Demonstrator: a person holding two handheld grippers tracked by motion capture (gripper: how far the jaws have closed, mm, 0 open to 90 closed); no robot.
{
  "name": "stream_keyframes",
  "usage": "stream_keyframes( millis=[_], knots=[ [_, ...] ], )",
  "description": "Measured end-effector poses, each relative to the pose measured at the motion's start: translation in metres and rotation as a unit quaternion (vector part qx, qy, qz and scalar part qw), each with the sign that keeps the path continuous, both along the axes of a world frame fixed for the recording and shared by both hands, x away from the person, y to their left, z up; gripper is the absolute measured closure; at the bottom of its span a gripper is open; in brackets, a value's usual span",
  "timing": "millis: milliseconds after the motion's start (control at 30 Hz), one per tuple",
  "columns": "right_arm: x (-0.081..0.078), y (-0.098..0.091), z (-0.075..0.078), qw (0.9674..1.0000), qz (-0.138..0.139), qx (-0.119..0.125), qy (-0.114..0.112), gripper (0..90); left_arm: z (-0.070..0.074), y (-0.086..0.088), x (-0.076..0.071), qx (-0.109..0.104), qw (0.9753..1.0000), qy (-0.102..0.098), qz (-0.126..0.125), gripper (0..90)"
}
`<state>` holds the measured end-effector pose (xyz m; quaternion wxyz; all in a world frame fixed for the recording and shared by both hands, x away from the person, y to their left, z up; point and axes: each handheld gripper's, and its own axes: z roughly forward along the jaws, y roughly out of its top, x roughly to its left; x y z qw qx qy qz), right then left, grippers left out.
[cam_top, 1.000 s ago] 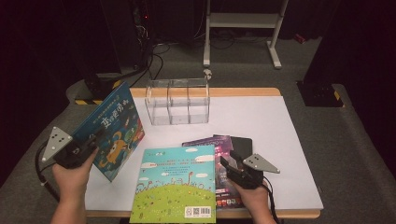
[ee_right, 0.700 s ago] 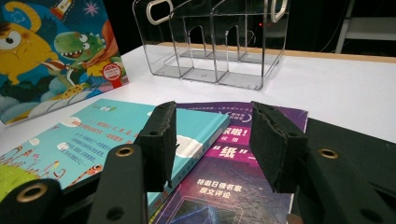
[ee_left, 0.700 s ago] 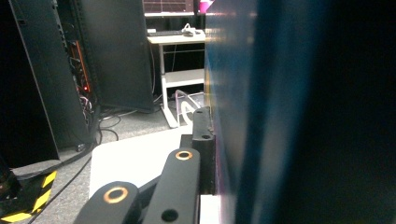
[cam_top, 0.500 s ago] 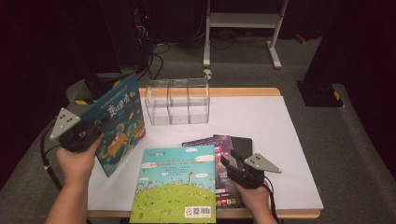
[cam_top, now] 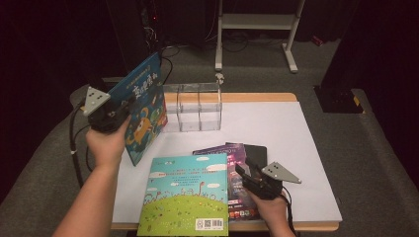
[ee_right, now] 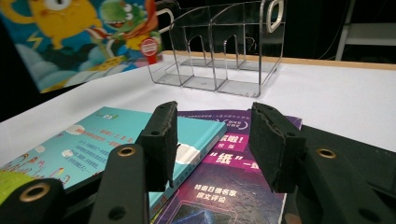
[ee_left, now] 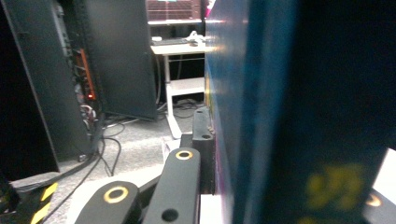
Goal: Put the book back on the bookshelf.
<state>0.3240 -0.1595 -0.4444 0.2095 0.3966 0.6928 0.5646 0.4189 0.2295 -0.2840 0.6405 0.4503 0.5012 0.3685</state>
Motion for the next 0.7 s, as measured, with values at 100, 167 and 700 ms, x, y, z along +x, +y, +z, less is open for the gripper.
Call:
stream_keyframes(
  millis=[100, 167, 700],
  knots=[
    [0.0, -0.002, 0.001, 1.0, 0.0, 0.005, -0.001, 52.0, -0.004, -0.012, 0.016, 0.008, 0.9998, -0.004, 0.017, 83.3],
    [0.0, -0.002, 0.002, 1.0, 0.002, 0.006, -0.002, 52.1, -0.008, -0.02, 0.025, 0.014, 0.9996, -0.01, 0.024, 83.3],
    [-0.003, -0.005, 0.005, 0.9998, 0.007, 0.017, -0.008, 53.6, -0.033, -0.046, 0.066, 0.022, 0.9979, -0.01, 0.061, 83.3]
  ],
)
